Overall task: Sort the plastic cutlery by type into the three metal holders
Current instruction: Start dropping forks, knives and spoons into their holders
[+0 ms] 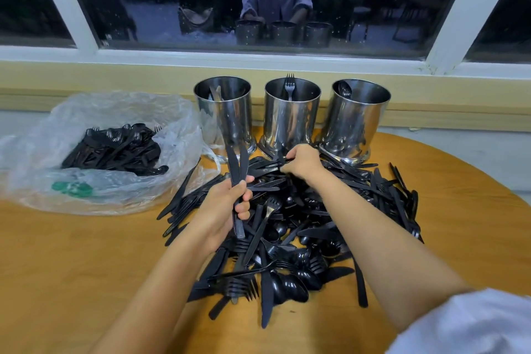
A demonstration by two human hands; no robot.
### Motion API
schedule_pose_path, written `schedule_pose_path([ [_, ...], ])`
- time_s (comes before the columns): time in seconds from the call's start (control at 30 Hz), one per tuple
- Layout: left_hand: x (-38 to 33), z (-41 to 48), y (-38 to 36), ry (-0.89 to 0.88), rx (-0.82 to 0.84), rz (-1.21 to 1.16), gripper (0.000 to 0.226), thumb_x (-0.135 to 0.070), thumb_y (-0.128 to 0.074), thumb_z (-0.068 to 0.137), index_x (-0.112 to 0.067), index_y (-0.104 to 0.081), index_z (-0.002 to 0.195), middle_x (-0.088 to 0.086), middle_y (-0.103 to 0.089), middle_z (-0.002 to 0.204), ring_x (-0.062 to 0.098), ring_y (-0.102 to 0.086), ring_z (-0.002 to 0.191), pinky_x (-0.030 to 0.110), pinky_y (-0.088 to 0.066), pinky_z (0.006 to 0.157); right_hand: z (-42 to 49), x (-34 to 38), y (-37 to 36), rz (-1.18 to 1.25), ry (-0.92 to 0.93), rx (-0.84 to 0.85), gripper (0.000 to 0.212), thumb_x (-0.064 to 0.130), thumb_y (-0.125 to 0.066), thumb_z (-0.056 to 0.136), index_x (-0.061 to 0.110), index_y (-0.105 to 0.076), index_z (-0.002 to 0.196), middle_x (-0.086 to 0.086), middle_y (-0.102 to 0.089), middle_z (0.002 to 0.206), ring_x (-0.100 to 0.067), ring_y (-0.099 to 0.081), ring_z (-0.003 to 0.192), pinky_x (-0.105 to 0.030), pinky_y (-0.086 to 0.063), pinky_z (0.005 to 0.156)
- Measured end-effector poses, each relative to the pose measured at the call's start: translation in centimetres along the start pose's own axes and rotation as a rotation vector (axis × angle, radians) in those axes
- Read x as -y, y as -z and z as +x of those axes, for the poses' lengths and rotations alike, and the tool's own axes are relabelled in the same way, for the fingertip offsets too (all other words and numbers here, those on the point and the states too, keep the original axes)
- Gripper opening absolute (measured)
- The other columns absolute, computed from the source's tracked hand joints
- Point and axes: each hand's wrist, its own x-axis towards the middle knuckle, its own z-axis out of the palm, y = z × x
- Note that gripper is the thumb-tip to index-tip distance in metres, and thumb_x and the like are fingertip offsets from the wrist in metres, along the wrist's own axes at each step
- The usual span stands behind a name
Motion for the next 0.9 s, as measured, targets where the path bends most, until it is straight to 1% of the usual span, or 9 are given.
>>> schedule_pose_path([
  [0.1, 0.2, -0.1, 0.3, 0.013, -0.007, -0.032, 0.019, -0.010, -0.041, 0.105, -0.004, -0.057, 0.112, -0.001, -0.043, 0.063, 0.006, -0.034, 0.046, 0.018, -0.033, 0.042, -0.5, 1.1, 2.5, 0.200, 0.032, -0.138, 0.024, 0.003, -0.068, 0.087, 0.000, -0.063, 0.111, -0.014, -0.064, 0.119, -0.015, -0.056, 0.091, -0.024, -0.049, 0.074],
  [0.17, 0.3, 0.0, 0.1, 0.034, -0.009, -0.097, 0.020, -0.010, -0.039, 0.106, -0.002, -0.057, 0.110, 0.001, -0.048, 0.064, 0.008, -0.040, 0.048, 0.019, -0.039, 0.044, -1.8, 1.9, 4.6, 0.241, 0.165, -0.291, 0.011, 0.005, -0.064, 0.090, 0.002, -0.065, 0.100, -0.016, -0.070, 0.102, -0.010, -0.062, 0.074, -0.022, -0.050, 0.064],
  [0.23, 0.3, 0.1, -0.4, 0.050, -0.004, -0.161, 0.021, -0.010, -0.039, 0.106, -0.001, -0.057, 0.109, 0.005, -0.058, 0.068, 0.012, -0.053, 0.052, 0.022, -0.049, 0.049, -3.9, 2.5, 5.7, 0.325, 0.315, -0.379, 0.004, 0.006, -0.066, 0.089, 0.006, -0.065, 0.093, -0.011, -0.071, 0.086, -0.010, -0.066, 0.068, -0.021, -0.055, 0.065],
  [0.33, 0.2, 0.0, -1.6, 0.088, 0.028, -0.222, 0.023, -0.009, -0.037, 0.106, 0.000, -0.059, 0.106, 0.015, -0.073, 0.082, 0.021, -0.072, 0.068, 0.029, -0.060, 0.060, -7.2, 2.0, 4.8, 0.399, 0.460, -0.325, 0.007, 0.006, -0.070, 0.086, 0.011, -0.068, 0.090, -0.001, -0.071, 0.081, -0.013, -0.069, 0.076, -0.020, -0.055, 0.074],
  [0.5, 0.5, 0.3, -2.6, 0.127, 0.067, -0.294, 0.029, -0.012, -0.034, 0.107, 0.005, -0.053, 0.121, 0.026, -0.068, 0.112, 0.031, -0.071, 0.094, 0.043, -0.059, 0.082, -10.1, -0.9, 1.0, 0.377, 0.629, -0.174, 0.011, 0.007, -0.073, 0.084, 0.009, -0.073, 0.095, 0.005, -0.072, 0.091, -0.007, -0.067, 0.088, -0.020, -0.052, 0.082],
  [0.6, 0.2, 0.7, -2.2, 0.117, 0.046, -0.335, 0.032, -0.017, -0.035, 0.107, 0.005, -0.055, 0.118, 0.027, -0.067, 0.113, 0.027, -0.071, 0.079, 0.040, -0.062, 0.069, -9.7, -2.2, -0.1, 0.213, 0.777, -0.119, 0.022, 0.008, -0.077, 0.081, 0.016, -0.075, 0.102, 0.012, -0.070, 0.104, -0.010, -0.057, 0.106, -0.021, -0.047, 0.092],
  [0.7, -0.5, 1.3, -1.3, 0.118, 0.008, -0.349, 0.024, -0.012, -0.038, 0.106, -0.001, -0.057, 0.114, 0.017, -0.070, 0.103, 0.024, -0.071, 0.080, 0.034, -0.060, 0.059, -9.2, -2.4, -0.2, 0.148, 0.811, -0.004, 0.024, 0.005, -0.071, 0.085, 0.018, -0.075, 0.105, 0.008, -0.071, 0.109, -0.010, -0.051, 0.115, -0.019, -0.041, 0.099],
  [0.8, -1.0, 1.7, -0.4, 0.121, -0.028, -0.373, 0.017, -0.005, -0.040, 0.104, -0.004, -0.056, 0.111, 0.013, -0.068, 0.096, 0.023, -0.073, 0.077, 0.038, -0.060, 0.060, -8.1, -2.1, 0.3, 0.173, 0.829, -0.082, 0.023, 0.002, -0.066, 0.089, 0.018, -0.076, 0.102, 0.008, -0.070, 0.110, -0.010, -0.054, 0.112, -0.023, -0.044, 0.097],
  [0.9, -1.3, 2.0, 0.5, 0.128, -0.070, -0.318, 0.017, -0.008, -0.038, 0.106, -0.007, -0.055, 0.106, 0.005, -0.061, 0.083, 0.018, -0.064, 0.066, 0.033, -0.055, 0.059, -5.4, -1.6, 1.0, 0.069, 0.669, -0.187, 0.019, 0.005, -0.063, 0.091, 0.017, -0.075, 0.099, 0.009, -0.070, 0.101, 0.003, -0.053, 0.095, -0.012, -0.041, 0.086],
])
